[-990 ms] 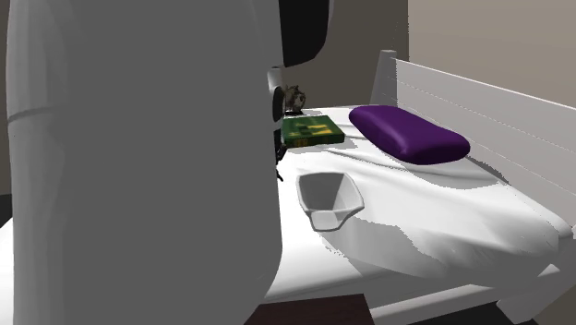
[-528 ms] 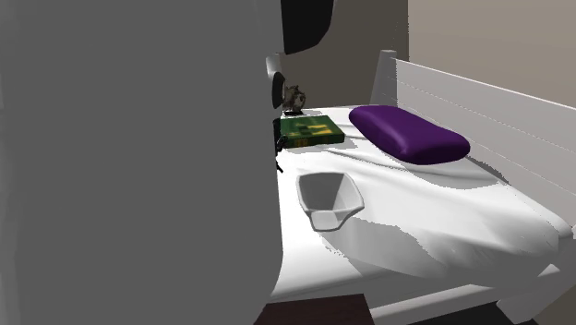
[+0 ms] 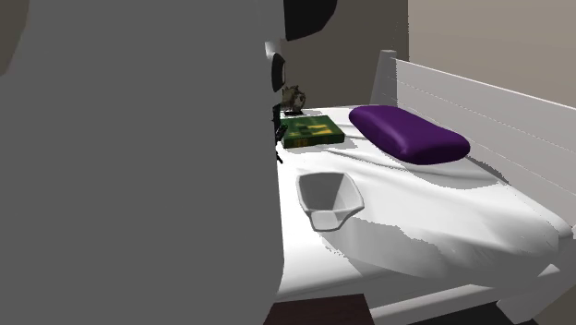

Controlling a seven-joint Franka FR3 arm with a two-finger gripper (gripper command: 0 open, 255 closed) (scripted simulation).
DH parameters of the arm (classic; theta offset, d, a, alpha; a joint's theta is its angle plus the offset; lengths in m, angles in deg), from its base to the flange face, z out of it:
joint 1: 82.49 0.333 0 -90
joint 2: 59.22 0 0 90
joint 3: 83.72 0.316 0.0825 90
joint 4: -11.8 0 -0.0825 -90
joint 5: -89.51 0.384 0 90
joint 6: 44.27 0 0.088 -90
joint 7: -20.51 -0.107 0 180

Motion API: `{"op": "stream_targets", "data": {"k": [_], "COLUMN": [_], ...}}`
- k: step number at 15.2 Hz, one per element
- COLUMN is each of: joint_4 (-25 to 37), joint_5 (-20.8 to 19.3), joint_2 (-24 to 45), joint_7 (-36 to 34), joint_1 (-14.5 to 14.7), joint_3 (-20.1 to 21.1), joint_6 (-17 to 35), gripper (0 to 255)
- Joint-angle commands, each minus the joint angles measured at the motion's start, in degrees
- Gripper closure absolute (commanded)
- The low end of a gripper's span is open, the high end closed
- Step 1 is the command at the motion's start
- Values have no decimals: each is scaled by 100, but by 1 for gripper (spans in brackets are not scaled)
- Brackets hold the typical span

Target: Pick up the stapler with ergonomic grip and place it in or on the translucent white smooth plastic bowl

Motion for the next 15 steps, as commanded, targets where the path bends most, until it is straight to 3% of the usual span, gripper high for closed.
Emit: {"op": "stream_targets", "data": {"k": [1,5,15], "joint_4": [46,148,-1675], "joint_5": [-15,-41,-119], "joint_2": [-84,-209,-1397], "joint_7": [-5,-21,962], "joint_1": [1,8,-555], "joint_3": [-10,-23,-398], "joint_6": [-131,-357,270], "gripper": [255,255,255]}}
